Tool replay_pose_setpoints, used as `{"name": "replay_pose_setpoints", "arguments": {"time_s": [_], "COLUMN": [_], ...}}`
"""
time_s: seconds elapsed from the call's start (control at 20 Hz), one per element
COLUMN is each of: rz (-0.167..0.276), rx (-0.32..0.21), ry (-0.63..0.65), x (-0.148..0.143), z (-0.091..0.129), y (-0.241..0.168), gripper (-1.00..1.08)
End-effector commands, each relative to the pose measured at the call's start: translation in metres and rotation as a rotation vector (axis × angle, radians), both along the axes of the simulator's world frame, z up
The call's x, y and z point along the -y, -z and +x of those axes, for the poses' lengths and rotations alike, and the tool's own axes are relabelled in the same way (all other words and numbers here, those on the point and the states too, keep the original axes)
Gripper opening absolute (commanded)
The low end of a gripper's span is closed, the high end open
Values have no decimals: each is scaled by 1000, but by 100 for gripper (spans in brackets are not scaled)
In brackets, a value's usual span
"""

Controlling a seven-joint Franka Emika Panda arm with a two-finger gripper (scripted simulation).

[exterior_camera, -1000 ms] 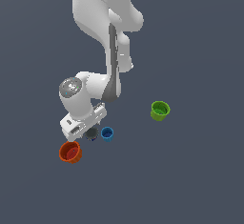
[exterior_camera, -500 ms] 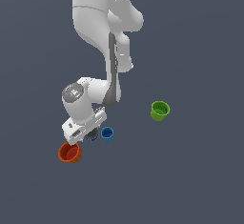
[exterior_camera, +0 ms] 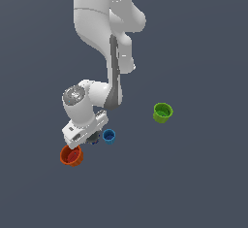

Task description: Pick up a designated object from a clutter of objects.

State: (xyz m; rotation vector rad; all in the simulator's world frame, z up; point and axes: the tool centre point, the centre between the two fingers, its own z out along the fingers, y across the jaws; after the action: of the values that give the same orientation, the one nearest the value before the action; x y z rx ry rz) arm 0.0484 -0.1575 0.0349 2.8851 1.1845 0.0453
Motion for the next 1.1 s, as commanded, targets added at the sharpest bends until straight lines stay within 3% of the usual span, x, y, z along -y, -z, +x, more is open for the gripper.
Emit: {"name": "replay_pose_setpoints", "arguments": {"time_s": [0.0, 0.15, 0.2, 0.65, 1.05], "rz": [10, 10, -1, 0, 2], "rx": [-35, -35, 3, 0, -5], "ry": [-4, -4, 0, 0, -1], "x": [-4, -4, 1, 3, 8], "z": [-12, -12, 1, 0, -2], "y": [21, 21, 0, -23, -83], "gripper": [-100, -100, -100, -100, -100]}}
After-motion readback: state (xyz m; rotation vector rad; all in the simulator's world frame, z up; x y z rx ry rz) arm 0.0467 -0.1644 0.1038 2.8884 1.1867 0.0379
